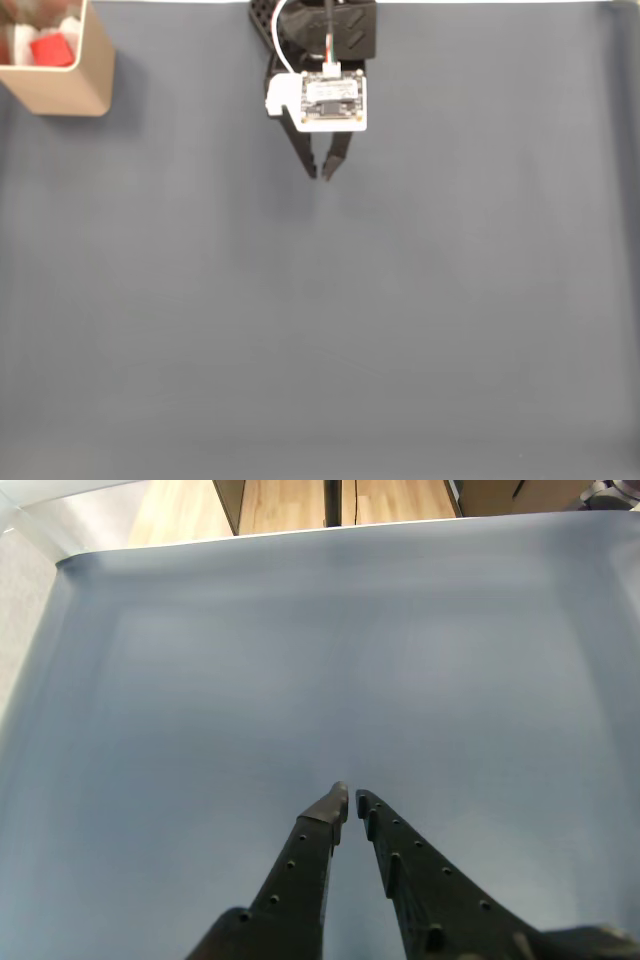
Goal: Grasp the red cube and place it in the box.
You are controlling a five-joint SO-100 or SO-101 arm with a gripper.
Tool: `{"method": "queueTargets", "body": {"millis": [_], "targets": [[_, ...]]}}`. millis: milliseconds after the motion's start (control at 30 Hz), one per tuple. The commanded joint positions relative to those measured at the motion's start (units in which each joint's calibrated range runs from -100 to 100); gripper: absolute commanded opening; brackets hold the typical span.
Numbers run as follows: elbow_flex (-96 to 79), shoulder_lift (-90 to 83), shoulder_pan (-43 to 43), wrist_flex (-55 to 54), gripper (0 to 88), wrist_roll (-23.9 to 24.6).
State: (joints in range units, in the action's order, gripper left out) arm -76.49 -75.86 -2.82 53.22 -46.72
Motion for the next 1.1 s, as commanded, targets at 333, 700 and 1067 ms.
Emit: {"method": "queueTargets", "body": {"millis": [333,700,1067], "targets": [[-16.48,-20.07,0.05,2.84,0.0,-3.71],[-23.14,-24.06,-0.23,6.53,0.0,-3.86],[-23.23,-24.14,-0.23,13.17,0.0,-2.49]]}}
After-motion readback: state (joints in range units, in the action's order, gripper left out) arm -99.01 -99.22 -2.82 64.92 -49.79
